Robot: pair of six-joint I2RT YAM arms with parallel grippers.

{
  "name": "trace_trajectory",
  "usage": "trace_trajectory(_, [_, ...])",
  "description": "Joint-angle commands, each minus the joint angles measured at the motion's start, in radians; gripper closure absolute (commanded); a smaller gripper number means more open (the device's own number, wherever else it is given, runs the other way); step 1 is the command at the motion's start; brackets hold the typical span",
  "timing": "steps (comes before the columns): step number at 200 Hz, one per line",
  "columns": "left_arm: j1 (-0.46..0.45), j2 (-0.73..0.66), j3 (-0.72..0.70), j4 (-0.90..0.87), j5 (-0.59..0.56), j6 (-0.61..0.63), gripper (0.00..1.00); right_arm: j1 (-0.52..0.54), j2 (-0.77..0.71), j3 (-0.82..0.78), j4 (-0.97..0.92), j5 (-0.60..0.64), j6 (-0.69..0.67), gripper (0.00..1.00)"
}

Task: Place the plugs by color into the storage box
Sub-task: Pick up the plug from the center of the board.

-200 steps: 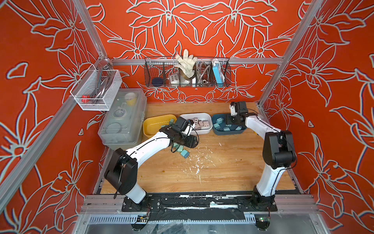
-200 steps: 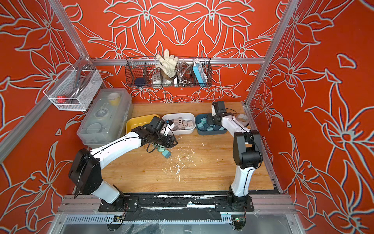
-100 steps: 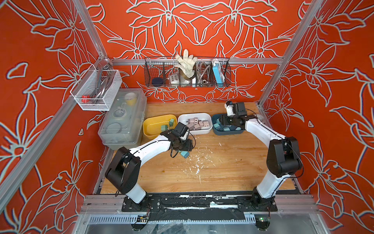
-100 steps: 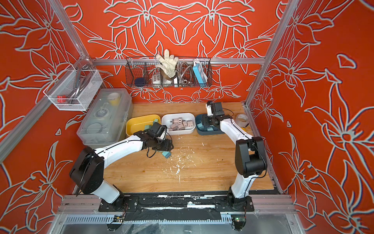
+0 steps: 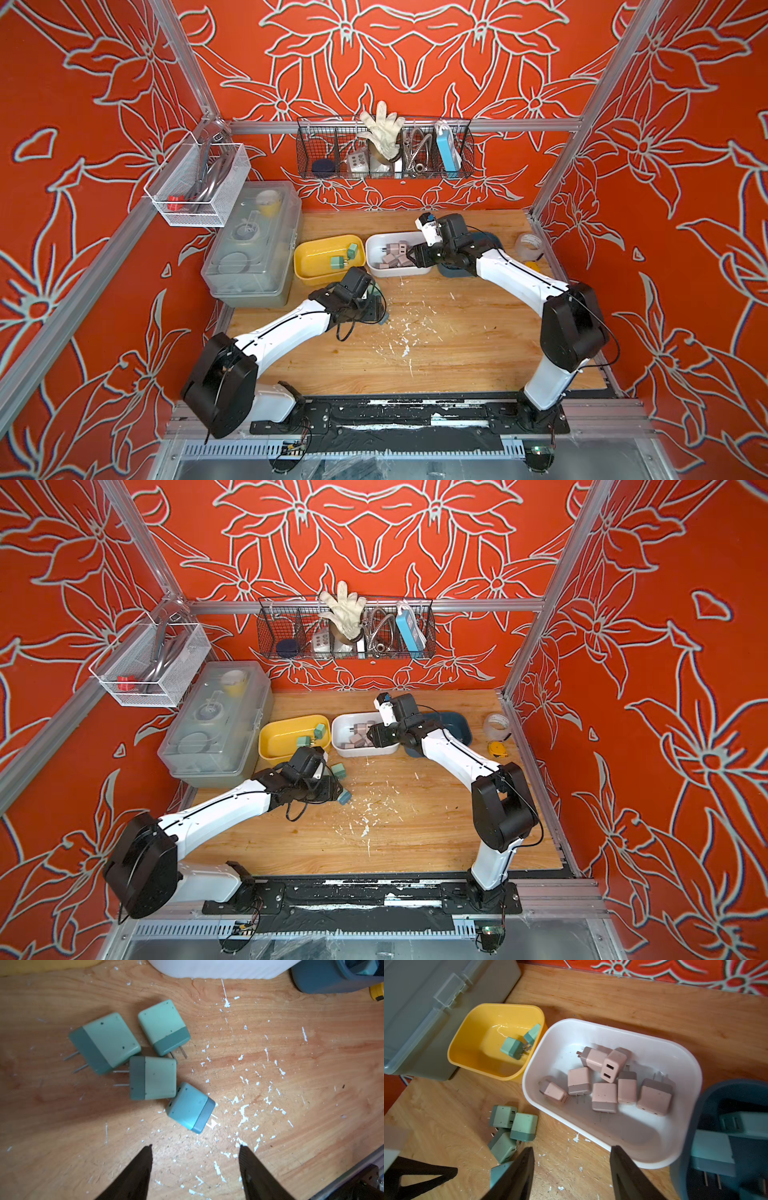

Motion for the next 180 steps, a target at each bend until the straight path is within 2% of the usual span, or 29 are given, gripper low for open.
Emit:
trace_trajectory(1, [0.002, -0.084, -0.067, 0.026, -0.02, -0.011, 0.32, 0.032, -0.069, -0.028, -0.046, 0.017, 0.015, 0.37])
trace_trajectory(30, [0.002, -0.177, -0.166, 0.086, -0.074, -0.038, 0.31, 0.075, -0.142, -0.133, -0.062, 0.03, 0.019, 0.37])
trace_trajectory(55, [0.002, -0.204, -0.214, 0.141, -0.113, -0.037, 0.3, 0.089, -0.177, -0.224, -0.058, 0.039, 0.021, 0.37])
trace_trajectory(73, [0.002, -0.176, -0.216, 0.161, -0.099, -0.031, 0.29, 0.095, -0.186, -0.277, -0.048, 0.043, 0.03, 0.37])
trace_trajectory(106, [0.001, -0.111, -0.196, 0.203, 0.001, -0.044, 0.31, 0.104, -0.203, -0.353, 0.005, 0.045, 0.059, 0.37])
trace_trajectory(180, [-0.004, 0.069, -0.123, 0.275, 0.015, -0.021, 0.31, 0.106, -0.208, -0.371, 0.009, 0.071, 0.054, 0.37])
